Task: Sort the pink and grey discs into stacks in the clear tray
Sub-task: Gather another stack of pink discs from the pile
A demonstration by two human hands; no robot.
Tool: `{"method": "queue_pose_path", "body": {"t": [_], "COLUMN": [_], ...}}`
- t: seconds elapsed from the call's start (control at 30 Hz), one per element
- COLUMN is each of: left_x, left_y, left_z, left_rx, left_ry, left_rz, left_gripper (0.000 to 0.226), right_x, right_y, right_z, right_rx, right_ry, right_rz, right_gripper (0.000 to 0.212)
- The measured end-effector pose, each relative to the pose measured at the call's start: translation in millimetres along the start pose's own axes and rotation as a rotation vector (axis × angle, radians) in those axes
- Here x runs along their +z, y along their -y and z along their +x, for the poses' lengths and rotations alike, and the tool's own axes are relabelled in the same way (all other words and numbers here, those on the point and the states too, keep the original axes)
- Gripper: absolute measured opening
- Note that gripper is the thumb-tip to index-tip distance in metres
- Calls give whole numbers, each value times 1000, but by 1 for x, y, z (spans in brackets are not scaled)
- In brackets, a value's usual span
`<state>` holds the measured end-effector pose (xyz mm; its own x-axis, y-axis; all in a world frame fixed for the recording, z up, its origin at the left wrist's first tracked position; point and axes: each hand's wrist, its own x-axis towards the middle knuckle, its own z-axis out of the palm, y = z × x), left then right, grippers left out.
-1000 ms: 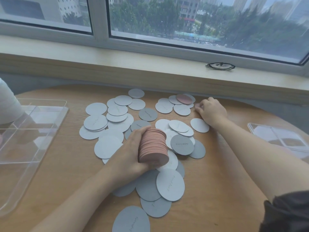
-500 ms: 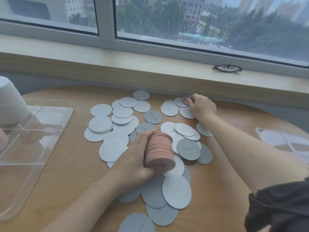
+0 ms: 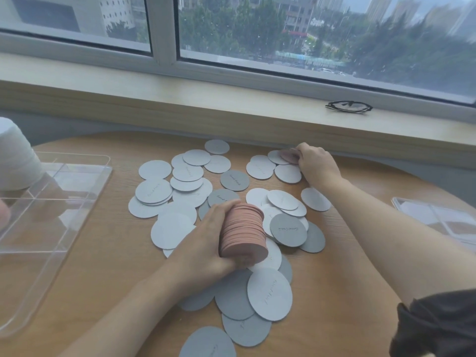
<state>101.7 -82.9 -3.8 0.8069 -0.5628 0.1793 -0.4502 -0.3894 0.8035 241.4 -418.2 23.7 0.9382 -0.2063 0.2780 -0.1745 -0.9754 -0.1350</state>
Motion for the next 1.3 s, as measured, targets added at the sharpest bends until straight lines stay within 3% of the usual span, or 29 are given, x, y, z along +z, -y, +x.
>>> {"method": "queue_pose_path", "body": {"t": [0.3,0.53,0.67,0.9,1.13,1.23,1.3], "left_x": [-1,-1,-1,-2,-4,-4,-3], "left_y": [-2,-2,-3,-5,-3,-3,-2], "left_z": [0,1,1,1,2,3,3], "left_rx": [-16,-25,-27,-8,-6,-22,1], "left_ry": [12,9,-6,7,7,1,-13], "left_rz": [-21,-43,-70,-45,40,21,4], "left_gripper": [98,97,112,108,113,115,111], "right_x": [-44,-63,-63,-58,-55,-61,-62], "right_y": [15,79,96,107,116,115,109], "right_z": [-59,-136,-159,-178,-183,-176,-159], "right_rx": [34,-107,-121,-100,-198,-263,-248], "right_ry": [-195,38,215,388,477,552,478], "right_rz": [478,983,1259,1244,1014,1032,986], "right_gripper": [29,43,39,30,64,64,54]}}
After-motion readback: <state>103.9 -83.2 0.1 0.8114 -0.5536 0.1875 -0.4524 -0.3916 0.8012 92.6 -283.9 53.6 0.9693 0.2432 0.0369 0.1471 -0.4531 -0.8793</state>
